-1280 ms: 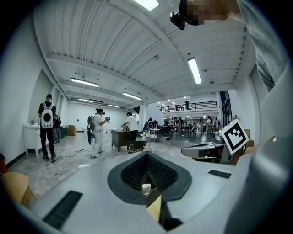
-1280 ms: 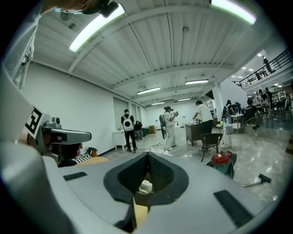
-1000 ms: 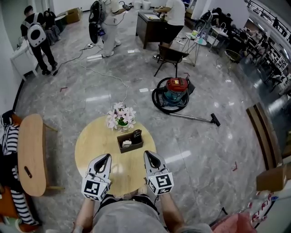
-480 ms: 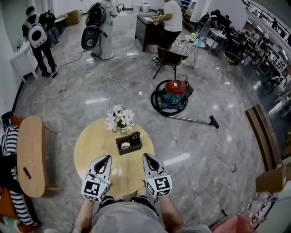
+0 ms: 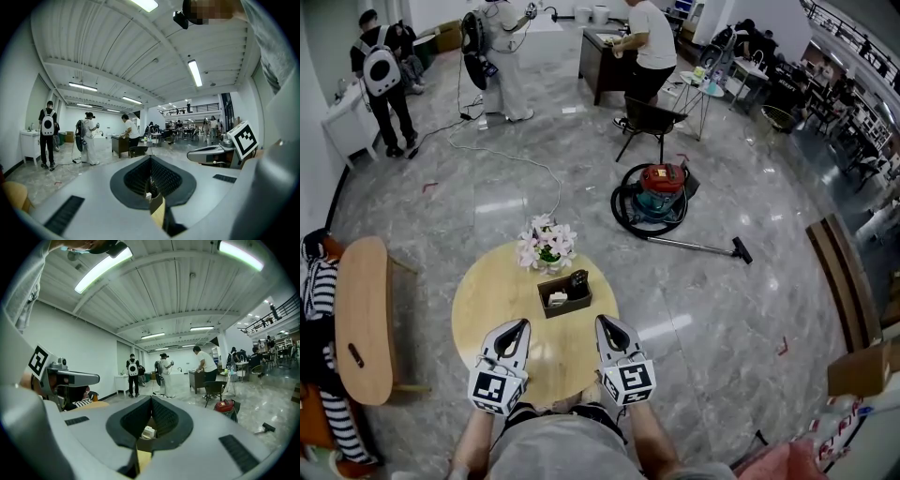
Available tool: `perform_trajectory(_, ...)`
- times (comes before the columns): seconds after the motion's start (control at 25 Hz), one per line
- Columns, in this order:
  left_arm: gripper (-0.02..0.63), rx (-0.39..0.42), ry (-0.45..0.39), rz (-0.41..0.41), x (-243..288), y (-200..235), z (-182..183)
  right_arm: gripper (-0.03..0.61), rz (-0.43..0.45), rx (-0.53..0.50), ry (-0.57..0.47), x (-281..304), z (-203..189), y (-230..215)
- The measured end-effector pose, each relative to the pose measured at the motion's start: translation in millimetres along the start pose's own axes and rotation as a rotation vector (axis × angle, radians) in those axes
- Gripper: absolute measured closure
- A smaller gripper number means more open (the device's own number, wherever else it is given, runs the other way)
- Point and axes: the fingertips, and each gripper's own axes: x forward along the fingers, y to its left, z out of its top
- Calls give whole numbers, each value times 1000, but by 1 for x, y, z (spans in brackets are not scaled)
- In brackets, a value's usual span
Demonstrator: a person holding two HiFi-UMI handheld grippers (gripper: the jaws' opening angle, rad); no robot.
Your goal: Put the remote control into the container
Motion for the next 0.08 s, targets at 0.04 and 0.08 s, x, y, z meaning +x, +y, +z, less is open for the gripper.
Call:
perform_trajectory(0.04, 607, 0, 0, 0, 1, 0, 0, 569, 0, 0, 0, 1, 0, -1)
perform_trajectory(0.08, 607, 0, -1, 1, 2, 0, -1, 569, 1, 0, 0, 1, -1, -1)
